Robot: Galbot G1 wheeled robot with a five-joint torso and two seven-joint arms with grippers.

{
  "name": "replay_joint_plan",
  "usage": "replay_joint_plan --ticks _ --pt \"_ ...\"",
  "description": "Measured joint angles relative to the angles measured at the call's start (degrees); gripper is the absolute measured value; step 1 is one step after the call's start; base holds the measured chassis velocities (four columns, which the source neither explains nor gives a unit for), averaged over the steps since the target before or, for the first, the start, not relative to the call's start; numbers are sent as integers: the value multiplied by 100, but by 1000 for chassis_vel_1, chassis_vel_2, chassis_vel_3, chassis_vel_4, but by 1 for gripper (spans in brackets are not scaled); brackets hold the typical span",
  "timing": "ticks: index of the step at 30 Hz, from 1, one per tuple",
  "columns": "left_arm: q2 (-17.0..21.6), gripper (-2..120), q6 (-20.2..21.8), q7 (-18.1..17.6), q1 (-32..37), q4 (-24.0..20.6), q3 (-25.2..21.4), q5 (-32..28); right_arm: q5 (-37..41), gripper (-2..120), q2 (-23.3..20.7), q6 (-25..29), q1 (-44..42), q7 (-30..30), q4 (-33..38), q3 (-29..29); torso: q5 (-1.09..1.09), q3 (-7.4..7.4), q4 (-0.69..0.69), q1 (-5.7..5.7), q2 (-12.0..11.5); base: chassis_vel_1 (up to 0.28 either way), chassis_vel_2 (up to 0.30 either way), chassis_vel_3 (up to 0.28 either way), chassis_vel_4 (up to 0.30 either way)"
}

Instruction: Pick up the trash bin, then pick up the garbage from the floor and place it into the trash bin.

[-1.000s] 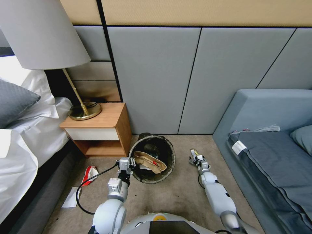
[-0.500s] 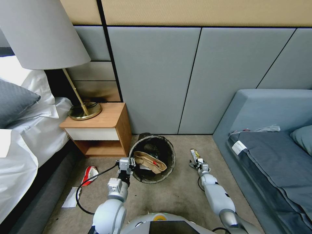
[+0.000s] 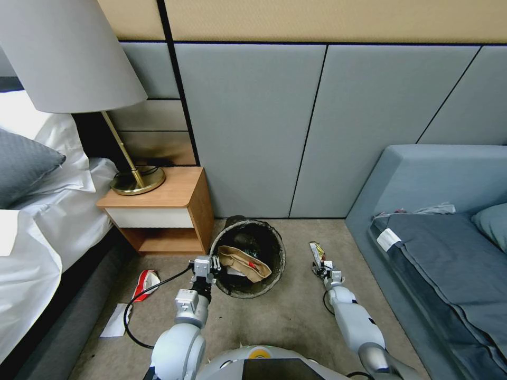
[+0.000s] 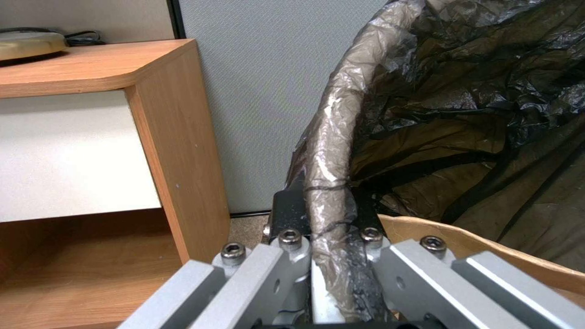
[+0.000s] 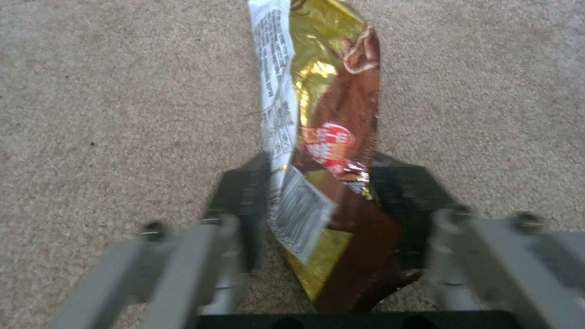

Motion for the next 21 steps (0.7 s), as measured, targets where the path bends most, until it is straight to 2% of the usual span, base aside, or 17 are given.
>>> replay_joint_plan --ticks 2,4,6,8,11,21 --pt "0 0 0 0 0 0 -1 0 0 30 0 4 4 0 0 -1 0 0 0 0 0 0 0 0 0" --pt "-1 0 -1 0 0 0 -4 0 2 18 -2 16 10 -2 7 -3 0 0 0 0 0 0 0 0 0" --pt "-1 0 -1 0 0 0 -4 1 3 17 -2 20 10 -2 9 -4 0 0 0 0 0 0 0 0 0" --pt "-4 0 -3 0 -2 0 0 1 4 4 -2 40 10 -2 16 -4 0 0 0 0 0 0 0 0 0" --pt "-5 0 -3 1 -4 0 3 1 4 0 -1 58 3 -2 19 -5 0 0 0 0 0 0 0 0 0" --pt "-5 0 -7 3 -9 7 5 2 -3 0 10 217 -59 11 120 -13 0 0 0 0 0 0 0 0 0"
